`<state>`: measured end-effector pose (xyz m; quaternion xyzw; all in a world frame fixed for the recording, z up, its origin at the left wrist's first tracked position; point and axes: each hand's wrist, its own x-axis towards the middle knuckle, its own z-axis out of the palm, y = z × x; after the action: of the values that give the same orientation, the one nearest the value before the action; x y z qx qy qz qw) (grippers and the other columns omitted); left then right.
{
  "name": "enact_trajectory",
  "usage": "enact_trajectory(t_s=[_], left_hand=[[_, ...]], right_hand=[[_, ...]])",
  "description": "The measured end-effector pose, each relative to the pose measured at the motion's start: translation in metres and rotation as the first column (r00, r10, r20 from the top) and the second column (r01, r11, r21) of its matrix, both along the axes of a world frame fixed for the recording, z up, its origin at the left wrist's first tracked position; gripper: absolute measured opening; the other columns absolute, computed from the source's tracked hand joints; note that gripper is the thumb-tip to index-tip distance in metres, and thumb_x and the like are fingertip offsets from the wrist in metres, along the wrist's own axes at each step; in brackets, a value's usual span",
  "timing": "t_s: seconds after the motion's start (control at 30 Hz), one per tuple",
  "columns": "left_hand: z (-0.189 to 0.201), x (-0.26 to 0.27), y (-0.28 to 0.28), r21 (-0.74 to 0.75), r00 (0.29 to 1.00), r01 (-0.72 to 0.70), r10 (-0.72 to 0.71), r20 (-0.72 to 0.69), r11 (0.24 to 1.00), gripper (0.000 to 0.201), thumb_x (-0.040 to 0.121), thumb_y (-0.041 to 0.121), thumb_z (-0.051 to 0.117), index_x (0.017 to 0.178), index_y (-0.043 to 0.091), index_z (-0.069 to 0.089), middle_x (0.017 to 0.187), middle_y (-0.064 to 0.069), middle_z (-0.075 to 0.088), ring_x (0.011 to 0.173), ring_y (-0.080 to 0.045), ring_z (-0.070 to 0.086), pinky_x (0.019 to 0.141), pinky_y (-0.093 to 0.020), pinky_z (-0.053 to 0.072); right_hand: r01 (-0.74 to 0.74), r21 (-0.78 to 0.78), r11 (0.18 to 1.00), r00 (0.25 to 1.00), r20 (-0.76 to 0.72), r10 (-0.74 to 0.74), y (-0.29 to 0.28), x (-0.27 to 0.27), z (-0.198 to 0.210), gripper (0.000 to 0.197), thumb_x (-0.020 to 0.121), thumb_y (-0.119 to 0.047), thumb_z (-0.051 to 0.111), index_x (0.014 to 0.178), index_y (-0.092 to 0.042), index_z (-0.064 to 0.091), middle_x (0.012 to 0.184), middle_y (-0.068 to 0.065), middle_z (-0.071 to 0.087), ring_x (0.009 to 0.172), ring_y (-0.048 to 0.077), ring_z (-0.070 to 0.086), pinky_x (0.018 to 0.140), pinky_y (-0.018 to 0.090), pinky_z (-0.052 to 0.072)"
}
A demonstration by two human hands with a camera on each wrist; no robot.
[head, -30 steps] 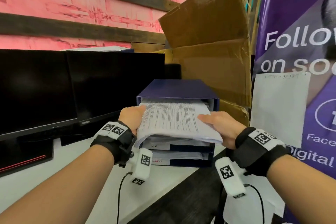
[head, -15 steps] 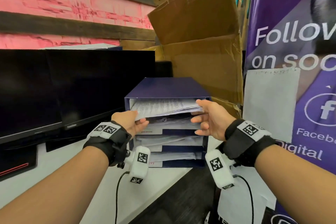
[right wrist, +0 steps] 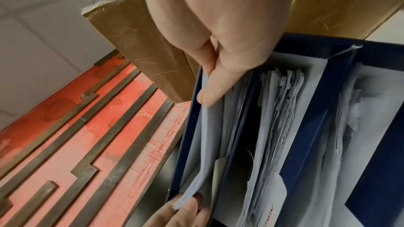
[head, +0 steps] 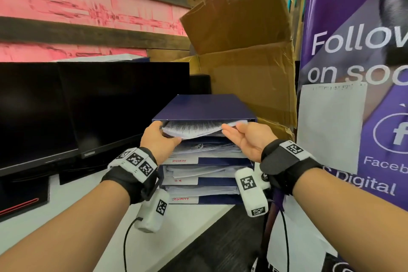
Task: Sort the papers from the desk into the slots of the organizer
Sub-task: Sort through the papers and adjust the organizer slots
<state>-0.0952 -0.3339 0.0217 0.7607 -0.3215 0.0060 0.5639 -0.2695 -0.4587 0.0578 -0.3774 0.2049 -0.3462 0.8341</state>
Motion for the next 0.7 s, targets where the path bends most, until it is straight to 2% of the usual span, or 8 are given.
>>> enact_trajectory(t_s=[0.1,0.2,0.27,0.33,0.4,0.47,0.53,0.7], left_hand=[[0.003,0.002,-0.003,0.046,0.991,-0.123,0.121,0.048,0.991,0.029,0.079,0.013,0.075,0.098,0.015,0.053,0.087,-0.005,0.067,0.082,-0.024,0.065,0.077,-0.035,0.054],[0.005,-0.003,-0.008,0.188,0.974,-0.166,0.132,0.182,0.968,0.027,0.083,0.016,0.071,0.072,0.018,0.046,0.071,0.002,0.053,0.066,-0.016,0.052,0.06,-0.024,0.041],[0.006,-0.008,-0.012,0.245,0.964,-0.135,0.07,0.258,0.96,0.022,0.084,0.018,0.069,0.071,0.016,0.052,0.069,0.003,0.053,0.067,-0.016,0.055,0.057,-0.022,0.04],[0.006,-0.009,-0.017,0.308,0.957,-0.112,0.018,0.29,0.945,0.013,0.084,0.021,0.07,0.076,0.017,0.061,0.076,0.004,0.058,0.073,-0.016,0.06,0.062,-0.023,0.042],[0.008,-0.01,-0.017,0.362,0.954,-0.116,0.001,0.301,0.925,0.007,0.085,0.026,0.069,0.085,0.022,0.064,0.085,0.003,0.058,0.066,-0.014,0.057,0.061,-0.023,0.042],[0.011,-0.006,-0.018,0.395,0.945,-0.136,-0.001,0.326,0.909,0.015,0.084,0.031,0.07,0.097,0.025,0.064,0.093,0.001,0.059,0.067,-0.013,0.056,0.062,-0.023,0.043],[0.014,-0.003,-0.017,0.428,0.926,-0.153,-0.021,0.376,0.891,0.026,0.083,0.035,0.071,0.106,0.025,0.064,0.106,-0.002,0.062,0.078,-0.015,0.055,0.07,-0.025,0.044],[0.012,0.002,-0.016,0.422,0.935,-0.137,-0.024,0.353,0.896,0.032,0.086,0.035,0.069,0.112,0.017,0.065,0.114,-0.006,0.065,0.099,-0.022,0.062,0.085,-0.029,0.047]], right_hand=[[0.033,-0.084,0.996,0.993,-0.11,-0.042,-0.002,0.005,-0.001,0.04,0.102,-0.002,0.036,0.141,0.008,0.033,0.137,0.025,0.049,0.118,0.036,0.058,0.098,0.04,0.049],[0.037,-0.302,0.953,0.949,-0.289,-0.128,-0.007,0.007,-0.007,0.036,0.102,-0.013,0.044,0.135,0.002,0.043,0.112,0.017,0.063,0.078,0.027,0.067,0.064,0.033,0.061],[0.018,-0.487,0.873,0.876,-0.413,-0.248,-0.015,0.008,-0.011,0.032,0.101,-0.016,0.048,0.128,-0.001,0.051,0.088,0.009,0.066,0.054,0.018,0.057,0.044,0.029,0.055],[-0.042,-0.636,0.771,0.783,-0.5,-0.37,-0.025,0.008,-0.014,0.028,0.099,-0.016,0.05,0.124,-0.005,0.055,0.074,0.005,0.064,0.044,0.014,0.045,0.037,0.023,0.045],[-0.157,-0.733,0.661,0.697,-0.557,-0.451,-0.03,0.009,-0.014,0.029,0.097,-0.019,0.052,0.121,-0.005,0.056,0.076,0.008,0.066,0.046,0.017,0.049,0.04,0.026,0.044],[-0.321,-0.782,0.534,0.572,-0.61,-0.549,-0.032,0.011,-0.013,0.029,0.096,-0.025,0.053,0.116,-0.004,0.055,0.091,0.013,0.069,0.069,0.026,0.064,0.058,0.037,0.055],[-0.445,-0.788,0.425,0.459,-0.608,-0.648,-0.033,0.012,-0.012,0.026,0.096,-0.024,0.052,0.113,-0.005,0.056,0.102,0.015,0.067,0.089,0.032,0.065,0.07,0.037,0.054],[-0.695,-0.703,0.151,0.285,-0.461,-0.84,-0.028,0.022,-0.007,0.017,0.097,-0.01,0.047,0.11,-0.007,0.056,0.11,0.013,0.064,0.097,0.033,0.062,0.071,0.035,0.046]])
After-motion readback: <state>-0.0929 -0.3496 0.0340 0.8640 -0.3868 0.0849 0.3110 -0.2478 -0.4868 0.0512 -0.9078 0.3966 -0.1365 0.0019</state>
